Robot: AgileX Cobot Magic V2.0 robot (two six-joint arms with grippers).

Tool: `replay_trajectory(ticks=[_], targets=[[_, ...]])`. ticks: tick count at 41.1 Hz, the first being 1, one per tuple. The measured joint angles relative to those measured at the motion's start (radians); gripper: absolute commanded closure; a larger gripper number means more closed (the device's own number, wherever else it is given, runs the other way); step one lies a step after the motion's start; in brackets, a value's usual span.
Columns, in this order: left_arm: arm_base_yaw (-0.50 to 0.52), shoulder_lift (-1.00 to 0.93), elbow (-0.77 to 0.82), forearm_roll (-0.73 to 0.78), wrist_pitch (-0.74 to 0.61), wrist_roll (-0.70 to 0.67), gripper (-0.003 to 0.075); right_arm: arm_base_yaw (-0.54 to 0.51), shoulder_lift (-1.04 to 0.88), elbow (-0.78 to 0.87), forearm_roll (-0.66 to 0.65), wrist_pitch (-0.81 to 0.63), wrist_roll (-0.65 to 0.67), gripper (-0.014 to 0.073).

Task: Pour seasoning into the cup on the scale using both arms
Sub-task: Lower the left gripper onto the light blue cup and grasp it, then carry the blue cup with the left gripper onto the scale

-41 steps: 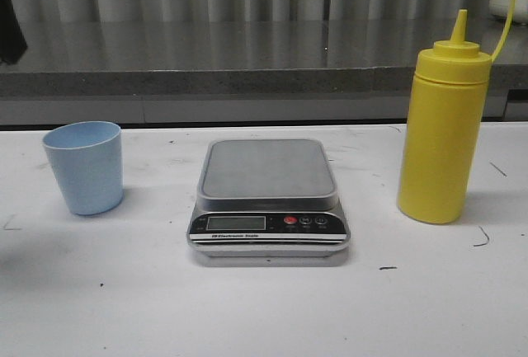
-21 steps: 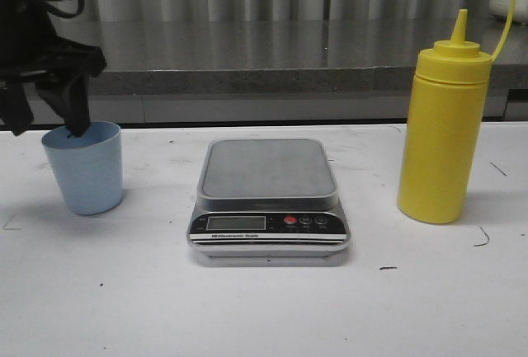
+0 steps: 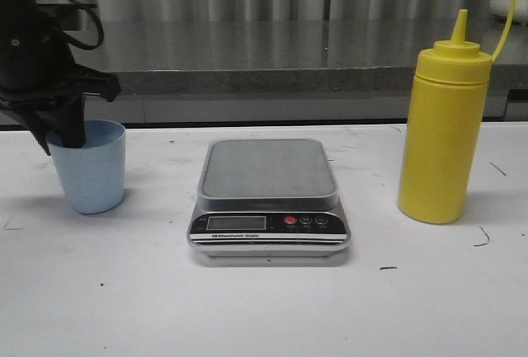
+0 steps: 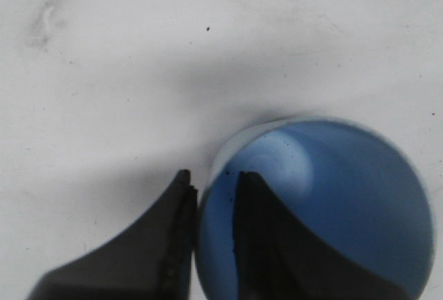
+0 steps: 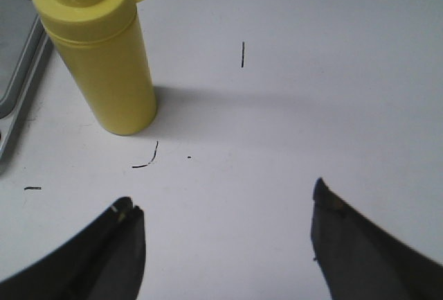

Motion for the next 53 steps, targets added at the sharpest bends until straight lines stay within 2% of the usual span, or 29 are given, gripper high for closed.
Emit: replay_trajectory(ticks=[8, 18, 29, 38, 53], targets=[[-0.022, -0.044, -0.034, -0.006, 0.055, 0.0, 0.074, 0.0, 0.0, 0.0, 0.0, 0.0, 0.0, 0.0066], [-0.174, -0.12, -0.21, -0.03, 0.092, 0.0, 0.074, 0.0, 0.0, 0.0, 0.0, 0.0, 0.0, 0.0066], [-0.308, -0.022, -0.337, -0.041, 0.102, 0.0, 0.074, 0.0, 0.0, 0.0, 0.0, 0.0, 0.0, 0.0066], [-0.33, 0.104, -0.431, -0.048, 0.123, -0.004, 0.074, 0.0, 0.0, 0.0, 0.0, 0.0, 0.0, 0.0066], [-0.33, 0.169, -0.442, -0.048, 0.137, -0.006, 0.074, 0.0, 0.0, 0.0, 0.0, 0.0, 0.0, 0.0066]])
